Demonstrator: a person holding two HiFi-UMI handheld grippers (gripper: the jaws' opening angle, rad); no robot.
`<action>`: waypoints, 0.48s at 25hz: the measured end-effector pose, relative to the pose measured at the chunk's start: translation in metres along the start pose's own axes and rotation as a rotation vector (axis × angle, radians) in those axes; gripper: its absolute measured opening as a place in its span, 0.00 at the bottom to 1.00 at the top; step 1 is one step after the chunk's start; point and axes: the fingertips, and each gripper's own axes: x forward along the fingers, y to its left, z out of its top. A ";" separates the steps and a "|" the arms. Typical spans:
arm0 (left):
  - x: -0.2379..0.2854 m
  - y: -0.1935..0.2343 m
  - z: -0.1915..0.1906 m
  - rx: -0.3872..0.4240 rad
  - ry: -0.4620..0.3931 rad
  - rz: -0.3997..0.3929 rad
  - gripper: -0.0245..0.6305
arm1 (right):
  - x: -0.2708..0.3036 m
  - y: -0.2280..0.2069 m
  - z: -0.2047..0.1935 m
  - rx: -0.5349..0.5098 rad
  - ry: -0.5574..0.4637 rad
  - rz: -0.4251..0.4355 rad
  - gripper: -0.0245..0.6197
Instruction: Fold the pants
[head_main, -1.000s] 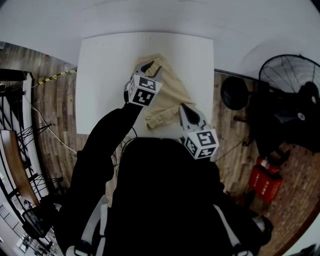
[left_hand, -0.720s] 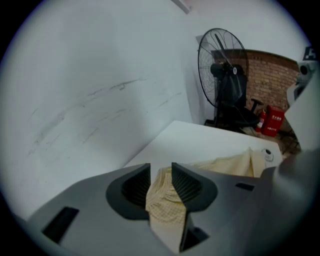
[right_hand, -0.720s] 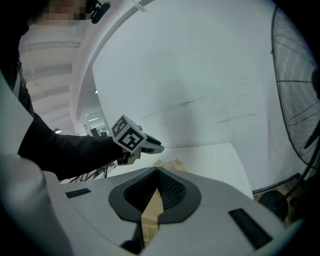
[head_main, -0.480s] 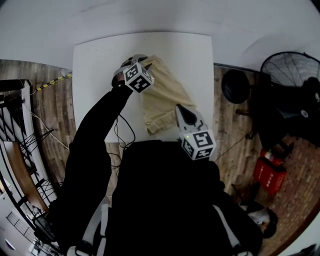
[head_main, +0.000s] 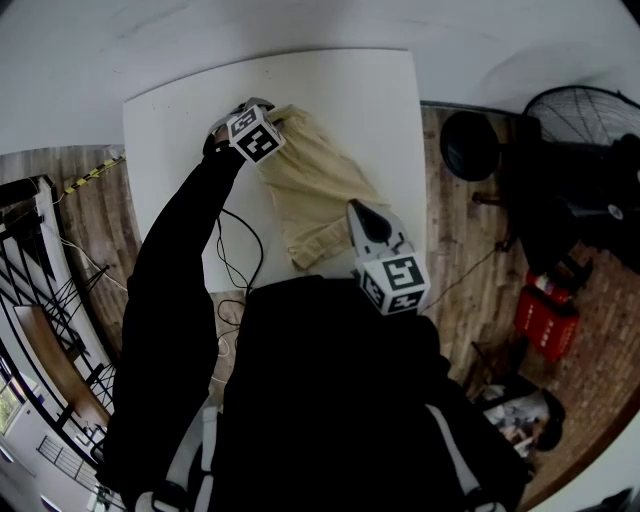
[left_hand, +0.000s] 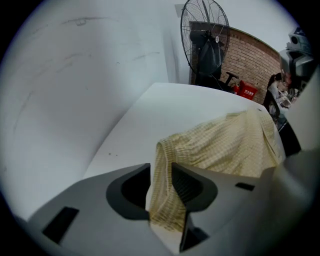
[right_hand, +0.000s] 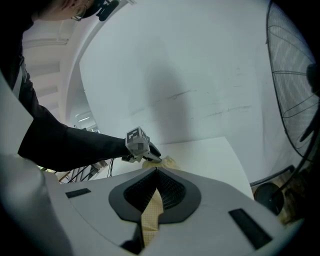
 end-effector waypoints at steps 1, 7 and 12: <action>0.004 -0.002 -0.002 0.002 0.014 -0.027 0.23 | 0.000 -0.001 -0.001 0.003 0.003 -0.004 0.05; 0.008 0.006 0.007 -0.040 0.007 -0.162 0.23 | 0.005 -0.008 -0.003 0.012 0.015 -0.025 0.05; 0.008 0.002 0.005 -0.060 0.034 -0.270 0.23 | 0.005 -0.007 -0.005 -0.005 0.023 -0.032 0.05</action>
